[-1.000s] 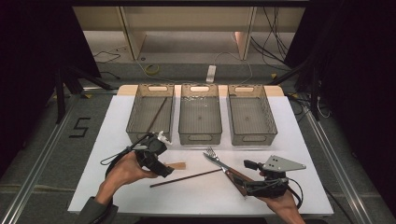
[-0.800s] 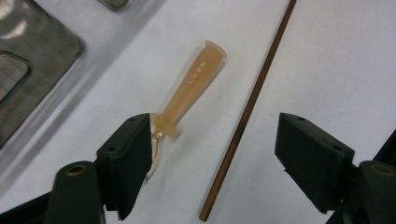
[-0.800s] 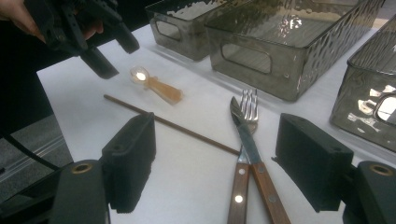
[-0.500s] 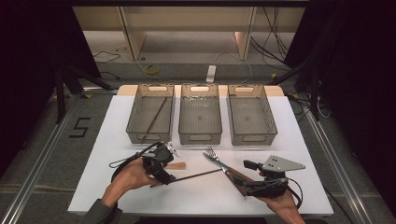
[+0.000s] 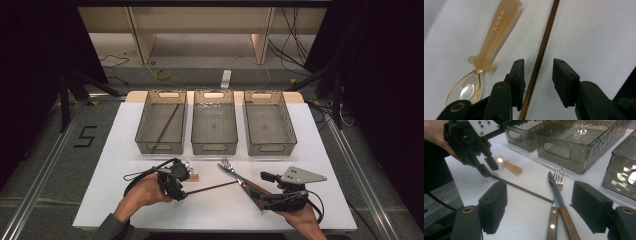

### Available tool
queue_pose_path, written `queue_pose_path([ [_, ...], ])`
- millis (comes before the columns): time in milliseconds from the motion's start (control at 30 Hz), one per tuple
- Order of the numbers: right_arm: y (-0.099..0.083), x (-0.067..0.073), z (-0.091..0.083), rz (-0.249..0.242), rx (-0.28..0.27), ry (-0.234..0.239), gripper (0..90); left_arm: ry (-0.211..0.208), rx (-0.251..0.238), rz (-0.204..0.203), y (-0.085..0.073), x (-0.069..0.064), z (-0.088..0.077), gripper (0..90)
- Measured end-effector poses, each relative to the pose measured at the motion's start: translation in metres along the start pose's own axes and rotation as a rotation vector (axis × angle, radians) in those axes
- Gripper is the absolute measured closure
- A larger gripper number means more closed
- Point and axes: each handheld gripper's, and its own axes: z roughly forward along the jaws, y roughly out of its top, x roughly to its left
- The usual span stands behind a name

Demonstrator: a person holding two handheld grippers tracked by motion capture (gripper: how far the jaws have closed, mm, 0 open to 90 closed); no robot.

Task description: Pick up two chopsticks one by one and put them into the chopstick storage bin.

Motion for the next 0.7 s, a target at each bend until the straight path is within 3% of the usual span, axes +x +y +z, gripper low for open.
queue_pose_path([
  [600, 0.000, -0.001, 0.000, 0.001, 0.000, 0.000, 29.6, 0.002, 0.054, 0.044, 0.000, -0.001, 0.012, 77.3],
  [700, 0.000, -0.001, 0.000, 0.002, -0.001, 0.000, 29.6, 0.008, 0.071, 0.075, 0.000, -0.002, 0.011, 78.8],
])
